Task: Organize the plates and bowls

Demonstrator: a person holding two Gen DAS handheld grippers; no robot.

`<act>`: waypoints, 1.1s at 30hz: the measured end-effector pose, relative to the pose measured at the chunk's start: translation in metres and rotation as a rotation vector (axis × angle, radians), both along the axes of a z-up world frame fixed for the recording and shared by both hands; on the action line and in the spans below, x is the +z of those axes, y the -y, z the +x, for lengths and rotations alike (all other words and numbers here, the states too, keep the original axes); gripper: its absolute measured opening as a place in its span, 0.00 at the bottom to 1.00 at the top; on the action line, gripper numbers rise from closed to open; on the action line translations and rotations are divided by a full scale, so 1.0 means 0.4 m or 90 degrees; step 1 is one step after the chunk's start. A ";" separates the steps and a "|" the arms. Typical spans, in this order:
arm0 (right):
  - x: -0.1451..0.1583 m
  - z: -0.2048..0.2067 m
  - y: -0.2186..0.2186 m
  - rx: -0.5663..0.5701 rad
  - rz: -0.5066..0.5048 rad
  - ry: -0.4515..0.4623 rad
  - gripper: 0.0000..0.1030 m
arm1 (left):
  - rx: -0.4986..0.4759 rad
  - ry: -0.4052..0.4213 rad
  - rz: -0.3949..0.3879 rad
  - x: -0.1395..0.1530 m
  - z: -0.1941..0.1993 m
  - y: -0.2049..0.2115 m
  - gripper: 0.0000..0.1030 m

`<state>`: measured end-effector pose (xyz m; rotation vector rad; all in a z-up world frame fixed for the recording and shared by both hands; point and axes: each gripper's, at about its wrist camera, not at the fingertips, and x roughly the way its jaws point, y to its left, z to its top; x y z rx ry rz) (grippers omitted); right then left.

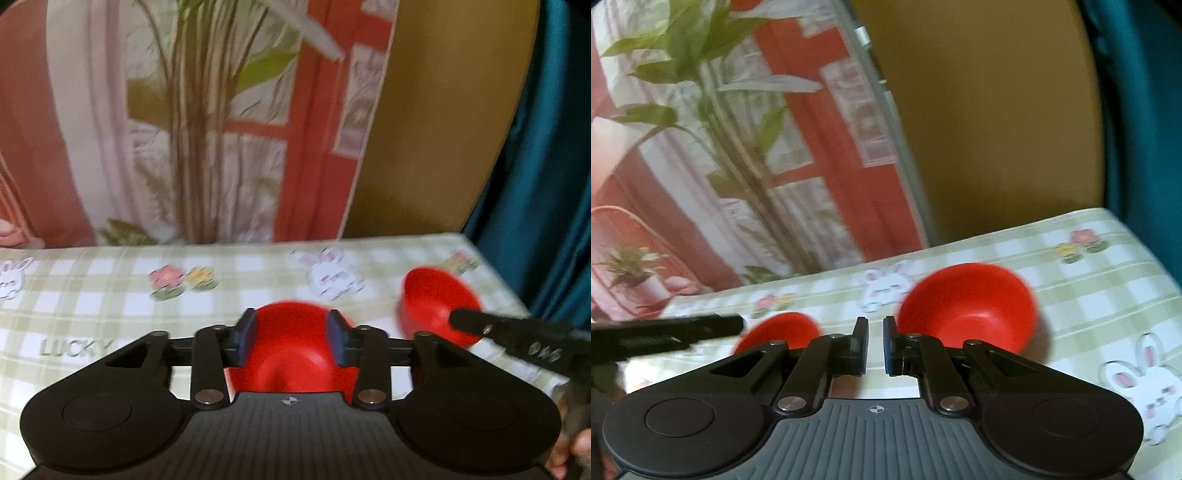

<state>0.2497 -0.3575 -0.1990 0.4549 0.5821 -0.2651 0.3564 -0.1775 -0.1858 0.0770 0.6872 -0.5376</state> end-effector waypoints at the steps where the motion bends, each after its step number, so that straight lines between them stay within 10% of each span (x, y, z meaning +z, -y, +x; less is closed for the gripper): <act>1: -0.004 -0.008 0.015 -0.009 0.000 -0.001 0.09 | -0.002 0.003 -0.014 0.002 -0.005 0.009 0.47; 13: -0.051 -0.067 0.156 -0.104 -0.025 -0.007 0.17 | -0.047 -0.029 -0.038 -0.041 -0.019 0.136 0.47; 33: -0.133 -0.062 0.174 -0.065 -0.007 -0.009 0.08 | -0.081 -0.077 -0.024 -0.123 0.011 0.230 0.46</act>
